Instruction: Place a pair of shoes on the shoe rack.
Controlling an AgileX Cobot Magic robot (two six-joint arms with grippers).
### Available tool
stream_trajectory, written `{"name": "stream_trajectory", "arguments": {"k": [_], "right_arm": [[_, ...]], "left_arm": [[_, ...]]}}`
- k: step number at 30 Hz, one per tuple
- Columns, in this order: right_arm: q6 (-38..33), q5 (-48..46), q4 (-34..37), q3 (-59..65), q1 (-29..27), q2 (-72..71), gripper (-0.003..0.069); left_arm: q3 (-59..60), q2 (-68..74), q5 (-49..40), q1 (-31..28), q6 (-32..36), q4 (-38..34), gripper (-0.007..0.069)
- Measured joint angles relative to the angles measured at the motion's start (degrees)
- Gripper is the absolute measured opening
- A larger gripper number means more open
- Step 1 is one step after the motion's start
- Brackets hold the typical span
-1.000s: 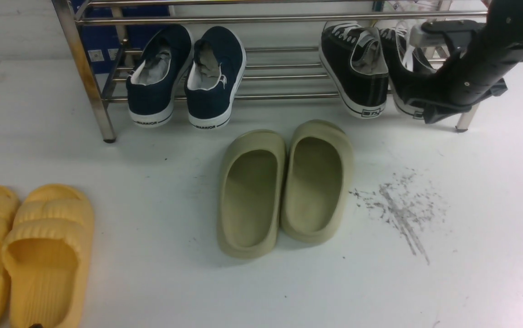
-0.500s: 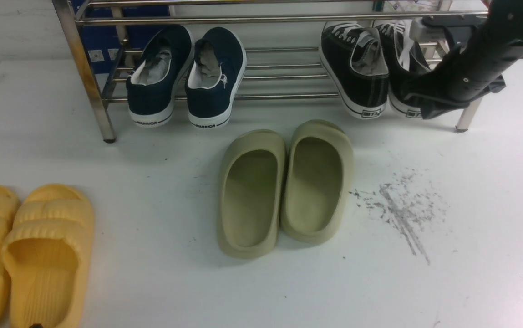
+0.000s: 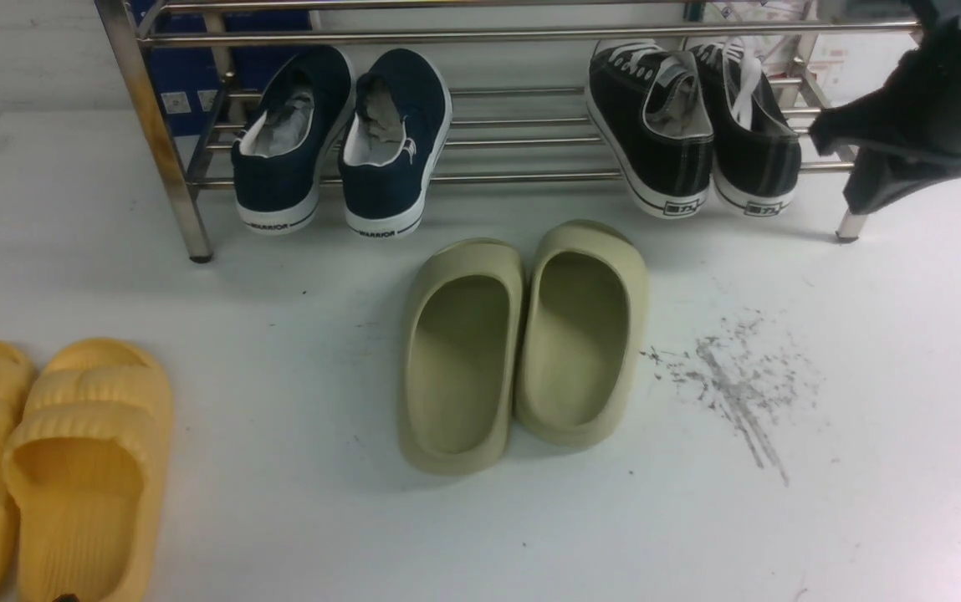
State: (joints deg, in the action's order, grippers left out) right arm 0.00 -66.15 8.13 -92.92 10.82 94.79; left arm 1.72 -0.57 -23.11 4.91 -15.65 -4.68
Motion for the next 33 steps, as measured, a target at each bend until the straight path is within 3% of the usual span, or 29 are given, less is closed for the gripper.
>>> {"name": "stream_trajectory", "arguments": {"k": [4, 11, 24, 28, 33], "right_arm": [[0.4, 8.8, -0.1, 11.8, 3.2, -12.0, 0.0026], [-2.0, 23.3, 1.8, 29.5, 4.0, -27.0, -0.0004], [-1.9, 19.3, 2.1, 36.2, 4.0, -33.6, 0.0000], [-4.7, 18.6, -1.0, 36.3, 4.0, -33.7, 0.0000], [-7.2, 22.5, -2.4, 40.0, -1.4, -42.2, 0.0002]], "left_arm": [[0.0, 0.0, 0.0, 0.0, 0.0, 0.0, 0.0238], [0.0, 0.0, 0.0, 0.0, 0.0, 0.0, 0.0238], [0.0, 0.0, 0.0, 0.0, 0.0, 0.0, 0.0238], [0.0, 0.0, 0.0, 0.0, 0.0, 0.0, 0.0238], [0.0, 0.0, 0.1, 0.0, 0.0, 0.0, 0.0238]]}}
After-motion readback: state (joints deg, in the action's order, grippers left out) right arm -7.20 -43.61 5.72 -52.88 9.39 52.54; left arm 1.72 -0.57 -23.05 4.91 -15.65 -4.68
